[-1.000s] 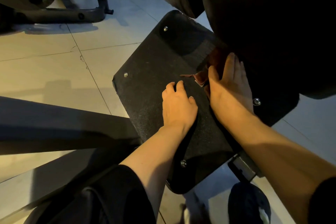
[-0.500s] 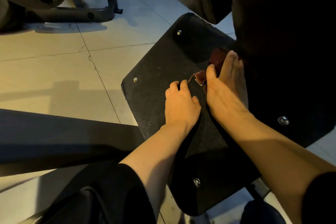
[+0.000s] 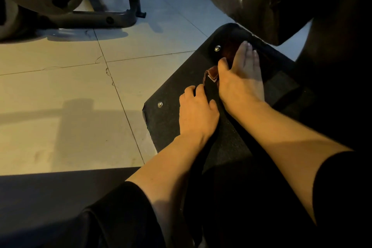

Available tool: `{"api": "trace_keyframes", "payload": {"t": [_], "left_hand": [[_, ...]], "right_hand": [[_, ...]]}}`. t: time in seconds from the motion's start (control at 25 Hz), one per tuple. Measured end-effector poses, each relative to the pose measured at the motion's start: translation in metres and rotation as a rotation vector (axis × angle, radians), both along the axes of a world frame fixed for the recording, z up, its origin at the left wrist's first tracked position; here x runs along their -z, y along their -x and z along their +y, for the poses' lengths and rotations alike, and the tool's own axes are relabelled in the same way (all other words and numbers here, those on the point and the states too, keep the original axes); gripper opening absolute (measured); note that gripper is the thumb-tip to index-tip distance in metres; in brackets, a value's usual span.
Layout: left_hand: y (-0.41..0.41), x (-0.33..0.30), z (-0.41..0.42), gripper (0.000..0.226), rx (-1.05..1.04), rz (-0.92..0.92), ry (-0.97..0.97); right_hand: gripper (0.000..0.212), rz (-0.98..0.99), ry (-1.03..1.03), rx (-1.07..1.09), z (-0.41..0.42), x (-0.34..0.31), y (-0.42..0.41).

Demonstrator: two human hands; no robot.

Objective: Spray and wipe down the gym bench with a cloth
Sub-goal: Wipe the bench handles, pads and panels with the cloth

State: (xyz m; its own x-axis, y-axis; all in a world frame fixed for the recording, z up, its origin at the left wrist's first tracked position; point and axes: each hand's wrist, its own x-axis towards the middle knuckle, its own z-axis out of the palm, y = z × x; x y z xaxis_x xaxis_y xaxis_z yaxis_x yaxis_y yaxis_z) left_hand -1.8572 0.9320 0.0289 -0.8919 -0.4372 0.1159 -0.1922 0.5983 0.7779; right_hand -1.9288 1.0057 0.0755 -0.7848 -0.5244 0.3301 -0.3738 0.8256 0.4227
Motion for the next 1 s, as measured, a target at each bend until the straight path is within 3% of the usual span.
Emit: {"api": "trace_keyframes", "payload": {"t": [0.32, 1.0], "left_hand": [[0.0, -0.005, 0.01, 0.055, 0.008, 0.007, 0.0], [-0.126, -0.011, 0.136, 0.058, 0.154, -0.011, -0.014]], "right_hand": [[0.059, -0.072, -0.02, -0.018, -0.006, -0.01, 0.009], [0.054, -0.025, 0.049, 0.125, 0.167, 0.001, -0.157]]}}
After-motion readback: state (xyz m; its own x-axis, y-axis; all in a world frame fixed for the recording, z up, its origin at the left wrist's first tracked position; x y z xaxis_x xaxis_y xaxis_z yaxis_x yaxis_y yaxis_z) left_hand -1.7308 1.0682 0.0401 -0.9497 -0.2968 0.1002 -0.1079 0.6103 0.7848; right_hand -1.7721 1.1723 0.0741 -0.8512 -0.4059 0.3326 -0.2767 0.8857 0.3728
